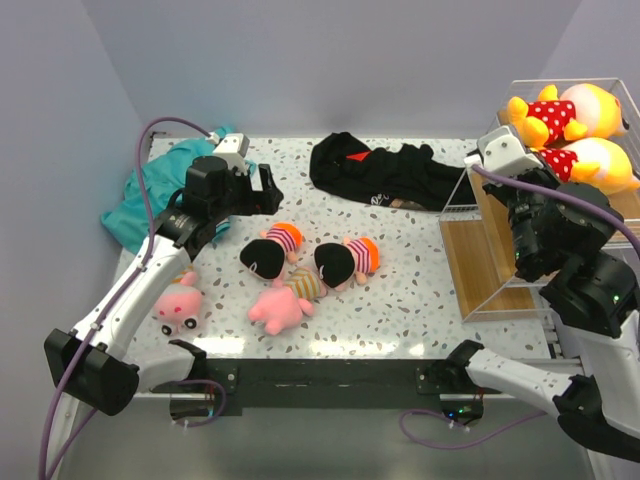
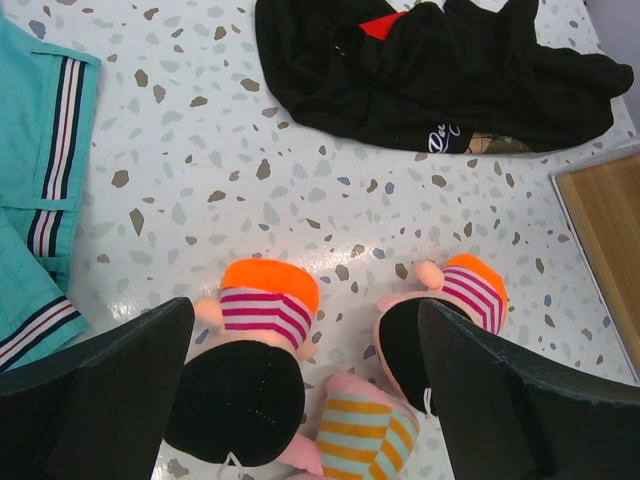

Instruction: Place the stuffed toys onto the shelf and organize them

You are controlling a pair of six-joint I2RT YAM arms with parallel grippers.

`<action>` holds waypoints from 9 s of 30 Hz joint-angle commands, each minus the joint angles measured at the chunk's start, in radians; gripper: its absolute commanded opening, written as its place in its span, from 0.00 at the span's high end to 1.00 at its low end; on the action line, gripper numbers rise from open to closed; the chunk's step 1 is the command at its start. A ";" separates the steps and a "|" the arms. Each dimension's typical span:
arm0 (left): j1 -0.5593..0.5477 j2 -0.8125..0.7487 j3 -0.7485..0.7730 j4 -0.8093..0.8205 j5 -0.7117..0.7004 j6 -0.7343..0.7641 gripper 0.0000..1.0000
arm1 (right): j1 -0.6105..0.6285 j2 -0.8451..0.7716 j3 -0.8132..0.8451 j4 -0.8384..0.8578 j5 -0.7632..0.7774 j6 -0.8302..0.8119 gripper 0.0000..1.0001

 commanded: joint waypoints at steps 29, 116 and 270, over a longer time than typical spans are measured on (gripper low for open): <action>0.006 -0.016 -0.014 0.038 -0.001 0.020 0.00 | -0.003 -0.048 -0.064 -0.016 0.132 -0.065 0.50; -0.027 0.274 -0.038 -0.050 -0.097 -0.122 0.24 | 0.202 0.329 -0.601 0.356 -0.693 1.161 0.44; -0.100 -0.597 -0.385 0.294 -0.122 0.120 0.00 | 0.061 0.467 -0.109 -0.218 0.259 0.299 0.97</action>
